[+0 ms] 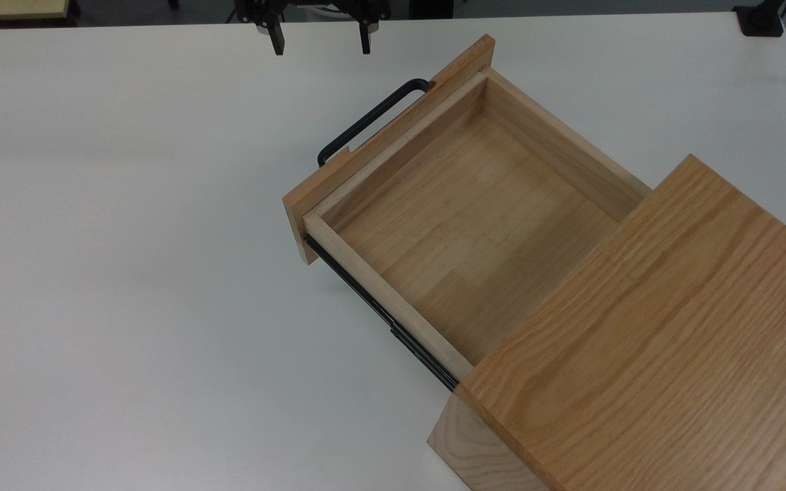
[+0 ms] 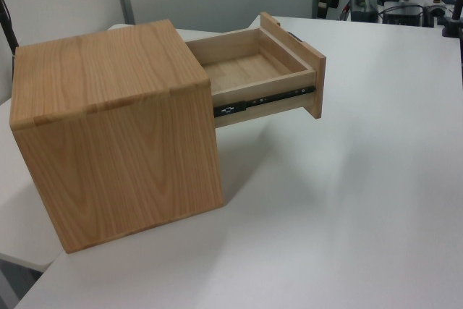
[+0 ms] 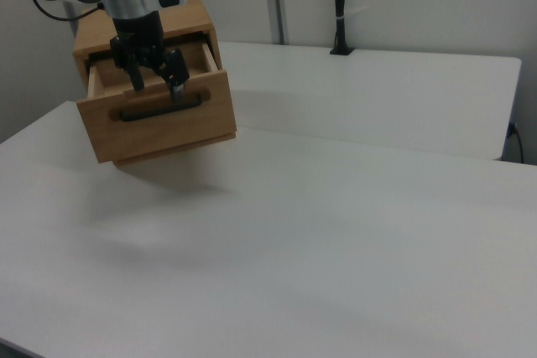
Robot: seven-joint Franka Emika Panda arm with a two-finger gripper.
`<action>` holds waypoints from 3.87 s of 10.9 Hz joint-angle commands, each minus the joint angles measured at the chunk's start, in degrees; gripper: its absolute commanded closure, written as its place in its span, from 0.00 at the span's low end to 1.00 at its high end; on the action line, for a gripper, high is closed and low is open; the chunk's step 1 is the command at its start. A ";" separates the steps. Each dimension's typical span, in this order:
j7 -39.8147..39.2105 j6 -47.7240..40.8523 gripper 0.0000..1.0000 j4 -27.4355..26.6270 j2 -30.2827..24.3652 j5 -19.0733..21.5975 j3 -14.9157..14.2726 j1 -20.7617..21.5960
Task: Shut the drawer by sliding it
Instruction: 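Move the gripper from rest toward the black drawer handle, then lower the gripper onto the black bar handle of the drawer, then push the handle so the drawer slides into the wooden cabinet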
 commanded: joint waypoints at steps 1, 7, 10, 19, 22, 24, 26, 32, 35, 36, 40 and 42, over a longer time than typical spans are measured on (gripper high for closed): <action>0.22 -1.18 0.00 -0.99 -1.43 0.39 0.52 -0.61; -3.27 -3.28 0.00 -0.90 -1.69 -1.62 0.35 -0.70; -21.78 -6.02 0.00 -1.08 -1.69 -5.06 0.26 -1.74; -26.43 -5.32 0.76 -1.26 1.73 -5.33 3.33 -0.87; -23.52 -2.52 0.99 -1.25 2.79 -5.41 4.39 -0.70; -19.67 0.73 1.00 -1.17 4.36 -5.33 4.48 0.00; -16.23 4.42 1.00 -1.17 5.60 -5.41 4.74 0.79; 1.50 15.05 1.00 -0.99 6.57 -5.59 5.71 2.03; 8.72 17.52 1.00 -1.08 7.27 -5.50 5.80 2.46; 10.83 18.32 1.00 -1.08 7.97 -5.50 5.88 2.55; 20.50 21.57 1.00 -0.55 10.35 -5.85 6.58 3.26; 27.17 23.85 1.00 0.41 12.45 -6.29 7.29 3.61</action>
